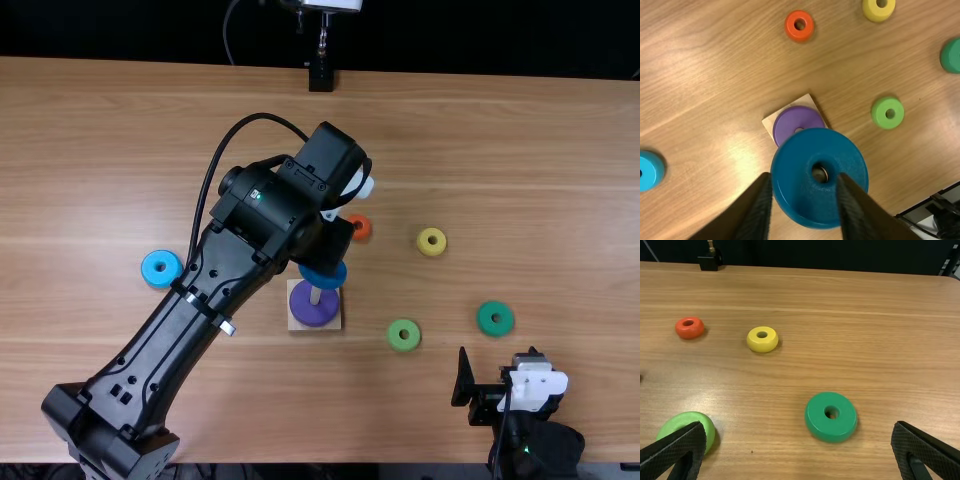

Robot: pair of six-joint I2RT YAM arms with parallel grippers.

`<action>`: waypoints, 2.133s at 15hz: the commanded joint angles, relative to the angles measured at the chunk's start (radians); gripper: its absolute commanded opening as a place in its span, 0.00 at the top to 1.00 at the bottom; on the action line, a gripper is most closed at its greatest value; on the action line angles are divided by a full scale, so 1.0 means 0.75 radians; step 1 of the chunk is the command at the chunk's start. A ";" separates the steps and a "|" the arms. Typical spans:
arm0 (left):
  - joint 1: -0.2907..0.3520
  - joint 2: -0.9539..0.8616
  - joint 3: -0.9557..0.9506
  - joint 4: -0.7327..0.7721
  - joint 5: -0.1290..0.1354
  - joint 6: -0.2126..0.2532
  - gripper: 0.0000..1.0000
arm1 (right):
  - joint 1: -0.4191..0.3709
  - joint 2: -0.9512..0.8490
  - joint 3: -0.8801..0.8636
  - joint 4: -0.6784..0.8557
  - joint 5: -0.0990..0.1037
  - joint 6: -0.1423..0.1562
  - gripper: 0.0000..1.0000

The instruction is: Build the Hanoi tower: stack the rings onto the peg from bottom to top in this color order: purple, dark blue, light blue, dark green, light green, yellow, orange.

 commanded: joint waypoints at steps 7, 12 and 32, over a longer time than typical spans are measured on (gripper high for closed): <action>-0.010 0.015 0.026 -0.009 -0.001 0.010 1.00 | -0.016 -0.009 -0.158 -0.082 0.013 0.001 0.00; -0.012 0.017 -0.002 -0.046 0.002 0.002 1.00 | -0.016 -0.009 -0.158 -0.082 0.013 0.003 0.00; 0.006 -0.102 -0.133 -0.041 0.004 -0.005 0.00 | -0.016 -0.009 -0.158 -0.082 0.013 0.003 0.00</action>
